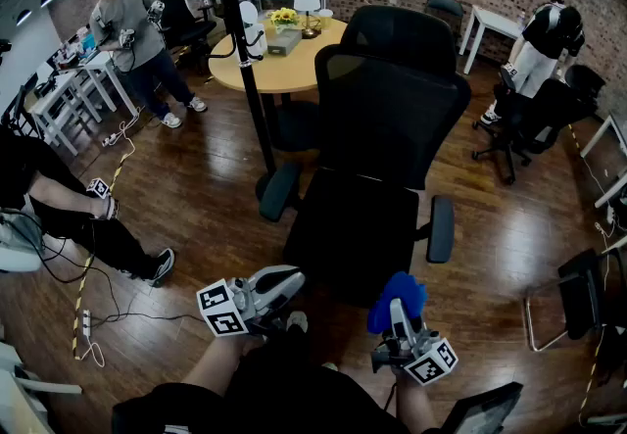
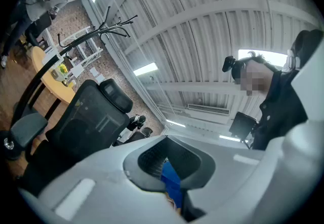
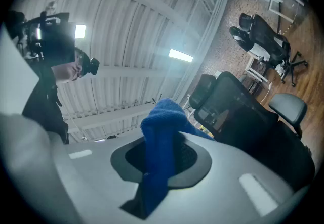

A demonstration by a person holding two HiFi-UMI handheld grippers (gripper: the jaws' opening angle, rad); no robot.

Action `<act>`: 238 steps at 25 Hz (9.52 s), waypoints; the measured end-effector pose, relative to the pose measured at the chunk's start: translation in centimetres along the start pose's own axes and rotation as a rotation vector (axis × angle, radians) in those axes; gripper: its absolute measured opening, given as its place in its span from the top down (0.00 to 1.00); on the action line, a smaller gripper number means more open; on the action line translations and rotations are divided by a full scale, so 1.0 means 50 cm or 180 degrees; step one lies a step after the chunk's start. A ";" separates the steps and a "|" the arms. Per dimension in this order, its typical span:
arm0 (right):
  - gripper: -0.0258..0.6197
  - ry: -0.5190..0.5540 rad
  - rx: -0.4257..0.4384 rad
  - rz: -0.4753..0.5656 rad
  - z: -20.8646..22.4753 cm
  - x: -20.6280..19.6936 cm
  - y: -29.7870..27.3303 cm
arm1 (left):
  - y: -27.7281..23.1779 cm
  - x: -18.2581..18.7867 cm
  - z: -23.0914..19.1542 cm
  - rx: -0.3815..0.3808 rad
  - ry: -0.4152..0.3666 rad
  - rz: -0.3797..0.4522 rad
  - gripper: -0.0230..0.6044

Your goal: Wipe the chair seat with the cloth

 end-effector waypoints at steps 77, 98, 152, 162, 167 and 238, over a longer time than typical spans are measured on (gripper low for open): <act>0.87 0.1122 -0.0361 -0.2819 0.852 -0.665 -0.744 | -0.129 0.064 -0.682 0.0988 0.1197 0.0385 0.96; 0.87 0.1961 -0.1187 -0.3500 0.939 -0.603 -0.545 | -0.110 0.070 -0.697 0.0949 0.1166 0.0300 0.96; 0.87 0.1999 -0.1801 -0.3384 0.897 -0.482 -0.283 | -0.107 0.070 -0.676 0.0984 0.1004 -0.0012 0.96; 0.87 0.1996 -0.1926 -0.3257 0.927 -0.429 -0.207 | -0.158 0.056 -0.654 0.0875 0.0985 -0.0014 0.96; 0.87 0.1812 -0.1780 -0.2887 0.849 -0.476 -0.281 | -0.107 0.082 -0.649 0.0943 0.0960 0.0172 0.96; 0.87 0.1354 0.0193 -0.3523 0.427 -0.897 -0.534 | 0.095 0.141 -0.600 0.1604 0.0632 0.0697 0.96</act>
Point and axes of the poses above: the fingertips, and each gripper's own axes: y backward along the fingers, z to its right, x out of its top, the point moved 8 cm from there along y, backward along the fingers, and after that the axes turned 11 degrees about y, right-handed, at the moved point
